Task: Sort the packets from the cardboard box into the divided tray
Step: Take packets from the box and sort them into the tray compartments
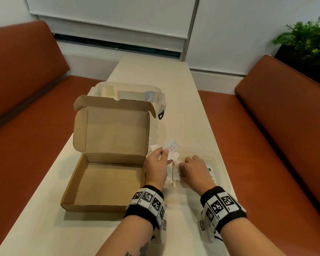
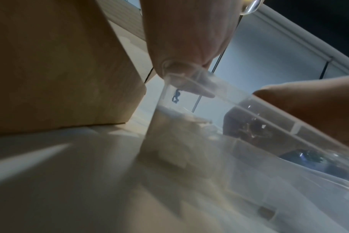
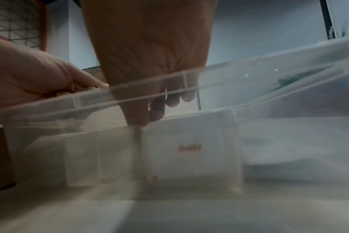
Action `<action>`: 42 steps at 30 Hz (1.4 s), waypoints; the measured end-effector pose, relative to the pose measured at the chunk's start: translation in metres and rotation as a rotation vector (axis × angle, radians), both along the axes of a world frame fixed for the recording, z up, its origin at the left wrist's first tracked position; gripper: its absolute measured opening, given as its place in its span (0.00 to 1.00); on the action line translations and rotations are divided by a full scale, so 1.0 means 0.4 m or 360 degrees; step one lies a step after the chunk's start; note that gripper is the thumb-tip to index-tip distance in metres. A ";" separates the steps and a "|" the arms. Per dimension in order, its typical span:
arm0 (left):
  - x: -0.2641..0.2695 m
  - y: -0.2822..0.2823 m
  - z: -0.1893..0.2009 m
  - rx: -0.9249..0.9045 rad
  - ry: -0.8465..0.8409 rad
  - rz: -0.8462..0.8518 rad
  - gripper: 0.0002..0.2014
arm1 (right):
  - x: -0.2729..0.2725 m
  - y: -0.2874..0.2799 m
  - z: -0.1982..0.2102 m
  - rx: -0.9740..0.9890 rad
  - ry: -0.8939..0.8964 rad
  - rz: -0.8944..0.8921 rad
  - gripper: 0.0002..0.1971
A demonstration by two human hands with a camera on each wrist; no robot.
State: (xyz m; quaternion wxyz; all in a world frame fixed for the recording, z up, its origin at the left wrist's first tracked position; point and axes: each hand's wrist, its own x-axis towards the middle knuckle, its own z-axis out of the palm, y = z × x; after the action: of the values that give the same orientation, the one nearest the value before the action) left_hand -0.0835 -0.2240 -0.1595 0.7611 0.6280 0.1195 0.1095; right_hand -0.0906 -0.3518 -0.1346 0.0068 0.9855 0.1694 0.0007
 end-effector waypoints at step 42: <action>-0.017 -0.031 0.018 -0.0049 -0.0020 -0.0254 0.14 | -0.045 -0.119 0.014 0.0672 0.0337 -0.0646 0.13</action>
State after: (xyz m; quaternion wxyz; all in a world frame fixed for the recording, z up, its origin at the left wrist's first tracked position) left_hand -0.0903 -0.2362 -0.1522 0.7778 0.6231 0.0659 0.0504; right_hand -0.1085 -0.3995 -0.1292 -0.2158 0.9734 -0.0349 -0.0681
